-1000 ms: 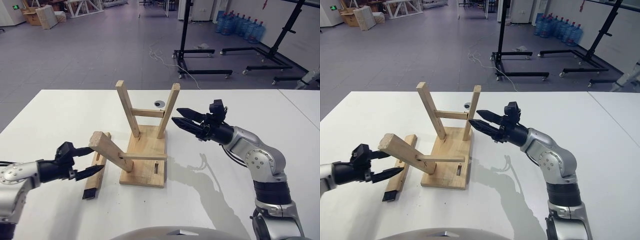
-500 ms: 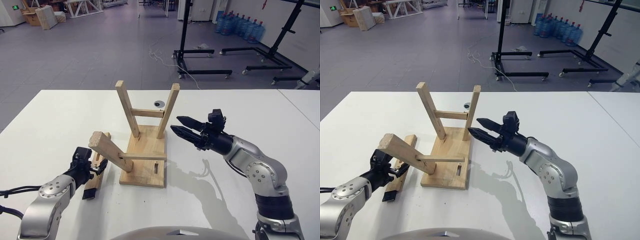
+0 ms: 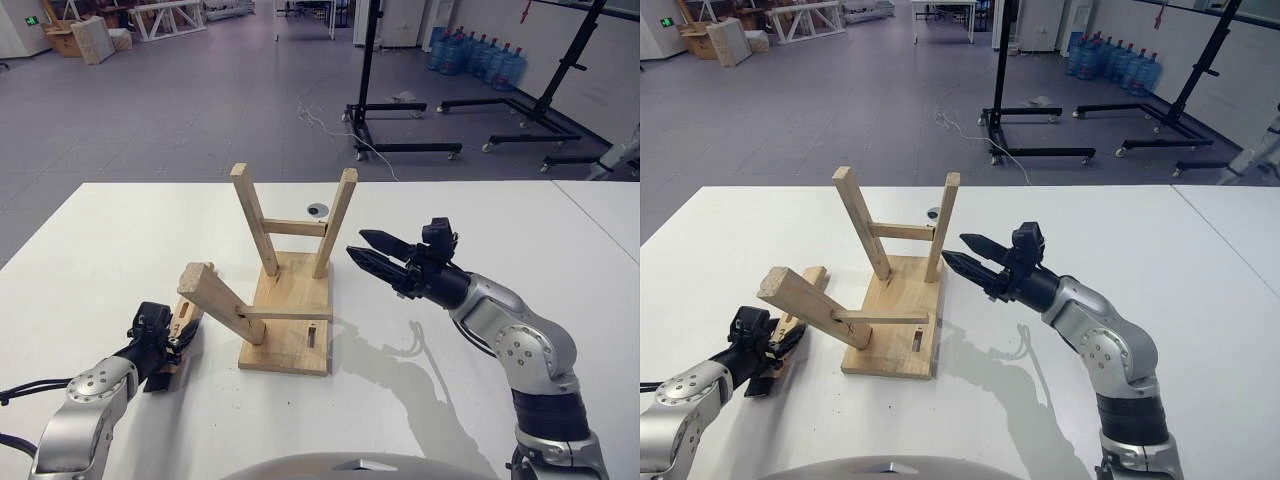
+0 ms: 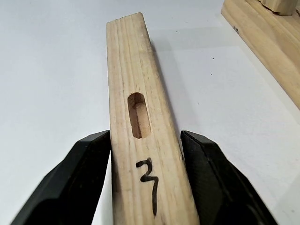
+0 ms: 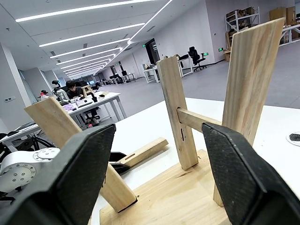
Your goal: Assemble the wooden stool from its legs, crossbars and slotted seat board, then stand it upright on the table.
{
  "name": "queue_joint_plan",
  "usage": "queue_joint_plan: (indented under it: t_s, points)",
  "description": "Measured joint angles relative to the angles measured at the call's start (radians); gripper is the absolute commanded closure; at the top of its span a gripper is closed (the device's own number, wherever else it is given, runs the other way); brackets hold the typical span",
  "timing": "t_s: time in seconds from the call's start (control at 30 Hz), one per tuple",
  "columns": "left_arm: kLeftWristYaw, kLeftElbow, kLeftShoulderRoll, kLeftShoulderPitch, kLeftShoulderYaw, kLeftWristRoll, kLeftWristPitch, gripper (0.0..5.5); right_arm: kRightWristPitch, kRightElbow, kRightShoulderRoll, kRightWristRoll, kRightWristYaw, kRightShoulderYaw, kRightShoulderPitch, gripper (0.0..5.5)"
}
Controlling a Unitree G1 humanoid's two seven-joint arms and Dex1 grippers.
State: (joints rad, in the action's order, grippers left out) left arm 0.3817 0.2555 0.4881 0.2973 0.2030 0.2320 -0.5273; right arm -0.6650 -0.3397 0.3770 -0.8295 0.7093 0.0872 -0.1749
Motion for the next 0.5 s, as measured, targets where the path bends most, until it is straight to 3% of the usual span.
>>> queue_joint_plan:
  t_s: [0.2, 0.4, 0.5]
  points:
    - [0.087, -0.070, -0.010, -0.040, 0.074, 0.076, 0.178, 3.45, -0.001, 0.050, -0.001, -0.048, 0.008, 0.041, -0.079, 2.13]
    - [0.372, 0.106, 0.078, -0.297, 0.228, 0.548, 0.179, 3.45, -0.075, 0.062, -0.038, -0.278, 0.018, 0.093, -0.207, 2.13]
    - [0.528, 0.098, 0.143, -0.449, 0.212, 0.748, 0.081, 3.45, -0.089, 0.104, -0.062, -0.332, 0.038, 0.086, -0.294, 2.13]
